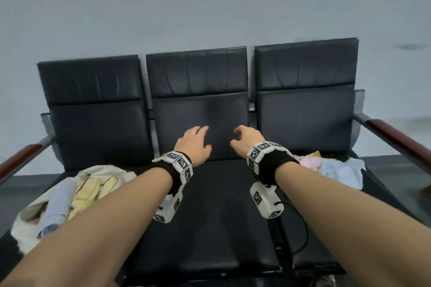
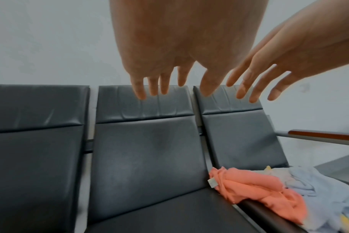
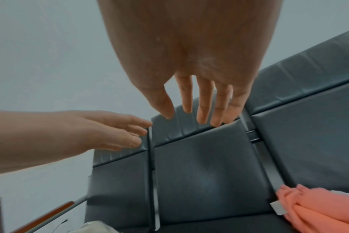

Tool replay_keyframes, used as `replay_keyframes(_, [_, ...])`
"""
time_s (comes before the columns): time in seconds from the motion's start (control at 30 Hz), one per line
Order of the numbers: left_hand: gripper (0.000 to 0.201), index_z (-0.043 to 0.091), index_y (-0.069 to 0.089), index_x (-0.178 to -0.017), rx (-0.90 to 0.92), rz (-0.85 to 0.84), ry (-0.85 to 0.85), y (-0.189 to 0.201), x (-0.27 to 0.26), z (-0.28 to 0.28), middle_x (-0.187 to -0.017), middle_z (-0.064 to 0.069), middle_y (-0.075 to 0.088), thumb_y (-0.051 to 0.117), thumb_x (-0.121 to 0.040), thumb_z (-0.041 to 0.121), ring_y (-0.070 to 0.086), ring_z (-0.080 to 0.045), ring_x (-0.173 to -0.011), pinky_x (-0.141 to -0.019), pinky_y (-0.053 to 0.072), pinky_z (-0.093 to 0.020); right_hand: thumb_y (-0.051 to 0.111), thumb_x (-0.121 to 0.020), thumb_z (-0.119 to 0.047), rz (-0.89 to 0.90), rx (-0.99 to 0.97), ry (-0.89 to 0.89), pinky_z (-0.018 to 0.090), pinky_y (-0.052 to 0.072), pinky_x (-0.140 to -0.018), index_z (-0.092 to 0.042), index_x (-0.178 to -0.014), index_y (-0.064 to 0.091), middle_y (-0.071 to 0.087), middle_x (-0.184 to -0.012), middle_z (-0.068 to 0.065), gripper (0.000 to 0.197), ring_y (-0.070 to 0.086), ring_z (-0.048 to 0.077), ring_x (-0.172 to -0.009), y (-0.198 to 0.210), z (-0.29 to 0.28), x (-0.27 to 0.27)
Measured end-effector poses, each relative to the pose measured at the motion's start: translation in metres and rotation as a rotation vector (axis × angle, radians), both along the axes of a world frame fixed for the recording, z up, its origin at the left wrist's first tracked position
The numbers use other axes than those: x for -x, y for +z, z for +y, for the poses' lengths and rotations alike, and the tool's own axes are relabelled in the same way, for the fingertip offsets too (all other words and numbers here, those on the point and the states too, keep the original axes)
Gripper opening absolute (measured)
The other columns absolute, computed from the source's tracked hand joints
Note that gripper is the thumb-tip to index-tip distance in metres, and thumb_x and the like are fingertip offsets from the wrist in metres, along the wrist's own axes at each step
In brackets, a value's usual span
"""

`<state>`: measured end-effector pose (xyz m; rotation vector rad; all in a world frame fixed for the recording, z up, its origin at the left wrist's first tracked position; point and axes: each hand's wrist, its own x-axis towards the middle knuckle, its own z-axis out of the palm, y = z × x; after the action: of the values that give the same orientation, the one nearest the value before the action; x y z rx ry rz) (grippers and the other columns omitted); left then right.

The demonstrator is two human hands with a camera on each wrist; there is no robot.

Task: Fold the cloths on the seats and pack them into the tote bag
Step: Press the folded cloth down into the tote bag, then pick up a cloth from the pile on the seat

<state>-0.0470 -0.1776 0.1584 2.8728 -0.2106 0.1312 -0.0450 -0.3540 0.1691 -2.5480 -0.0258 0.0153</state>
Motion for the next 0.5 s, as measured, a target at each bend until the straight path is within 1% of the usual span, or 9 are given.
replay_keyframes(0.13, [0.066,0.021,0.022,-0.156,-0.036,0.059,-0.081,-0.027,-0.018,-0.068,-0.161,-0.004,0.024,0.050,-0.098,0.033,0.022,-0.022,-0.148,-0.115,0.028,-0.042,0.054,-0.089,-0.026,0.059,0.011,-0.065,0.036,0.048,-0.097,-0.018,-0.132,0.056,0.061,-0.128,0.008,0.044,0.057,0.029,-0.118,-0.026,-0.063,0.003])
replay_keyframes(0.2, [0.067,0.020,0.022,-0.157,-0.053,0.097,-0.125,-0.047,-0.027,-0.102,-0.161,-0.004,0.024,0.051,-0.097,0.032,0.021,-0.022,-0.148,-0.115,0.029,-0.042,0.050,-0.092,-0.028,0.104,0.039,-0.074,0.034,0.043,-0.100,-0.016,-0.132,0.055,0.059,-0.132,0.007,0.042,0.055,0.029,-0.120,-0.043,-0.092,0.001])
replay_keyframes(0.27, [0.067,0.020,0.023,-0.156,-0.075,0.136,-0.166,-0.070,-0.036,-0.132,-0.160,-0.004,0.025,0.051,-0.096,0.031,0.022,-0.023,-0.148,-0.115,0.030,-0.042,0.048,-0.089,-0.038,0.145,0.021,-0.064,0.026,0.037,-0.099,-0.013,-0.138,0.050,0.053,-0.139,0.003,0.054,0.051,0.026,-0.125,-0.059,-0.117,0.002])
replay_keyframes(0.3, [0.068,0.021,0.023,-0.156,-0.088,0.157,-0.183,-0.083,-0.041,-0.145,-0.160,-0.004,0.026,0.052,-0.095,0.031,0.022,-0.024,-0.148,-0.115,0.030,-0.042,0.048,-0.085,-0.044,0.158,-0.020,-0.072,0.020,0.034,-0.095,-0.013,-0.138,0.050,0.052,-0.138,0.001,0.062,0.050,0.023,-0.125,-0.067,-0.129,0.001])
replay_keyframes(0.33, [0.069,0.021,0.022,-0.156,-0.101,0.180,-0.197,-0.096,-0.048,-0.157,-0.160,-0.004,0.025,0.052,-0.095,0.032,0.022,-0.024,-0.147,-0.114,0.031,-0.042,0.049,-0.086,-0.044,0.167,-0.052,-0.084,0.017,0.032,-0.091,-0.013,-0.138,0.051,0.054,-0.133,0.000,0.060,0.050,0.021,-0.121,-0.077,-0.141,-0.002])
replay_keyframes(0.37, [0.069,0.021,0.023,-0.155,-0.116,0.205,-0.209,-0.109,-0.054,-0.168,-0.160,-0.004,0.025,0.053,-0.094,0.033,0.023,-0.025,-0.147,-0.114,0.031,-0.043,0.052,-0.090,-0.037,0.188,-0.041,-0.102,0.018,0.032,-0.090,-0.014,-0.137,0.052,0.055,-0.127,0.000,0.052,0.051,0.021,-0.119,-0.091,-0.152,-0.007])
replay_keyframes(0.43, [0.068,0.018,0.026,-0.154,-0.145,0.254,-0.220,-0.133,-0.067,-0.184,-0.160,-0.003,0.025,0.053,-0.093,0.034,0.024,-0.025,-0.146,-0.113,0.033,-0.044,0.051,-0.092,-0.022,0.238,0.030,-0.134,0.027,0.039,-0.098,-0.019,-0.141,0.048,0.054,-0.137,0.008,0.050,0.051,0.029,-0.123,-0.124,-0.168,-0.024])
replay_keyframes(0.47, [0.067,0.018,0.028,-0.153,-0.153,0.274,-0.224,-0.145,-0.073,-0.190,-0.159,-0.003,0.026,0.054,-0.093,0.034,0.025,-0.025,-0.146,-0.112,0.034,-0.044,0.051,-0.091,-0.023,0.257,0.067,-0.142,0.032,0.039,-0.103,-0.023,-0.143,0.046,0.050,-0.142,0.010,0.053,0.048,0.033,-0.127,-0.139,-0.172,-0.031])
replay_keyframes(0.5, [0.066,0.018,0.029,-0.152,-0.157,0.290,-0.227,-0.156,-0.079,-0.195,-0.158,-0.003,0.028,0.054,-0.092,0.033,0.025,-0.024,-0.145,-0.112,0.034,-0.044,0.050,-0.090,-0.026,0.285,0.095,-0.147,0.037,0.035,-0.110,-0.027,-0.144,0.044,0.043,-0.148,0.011,0.054,0.043,0.035,-0.131,-0.155,-0.175,-0.040])
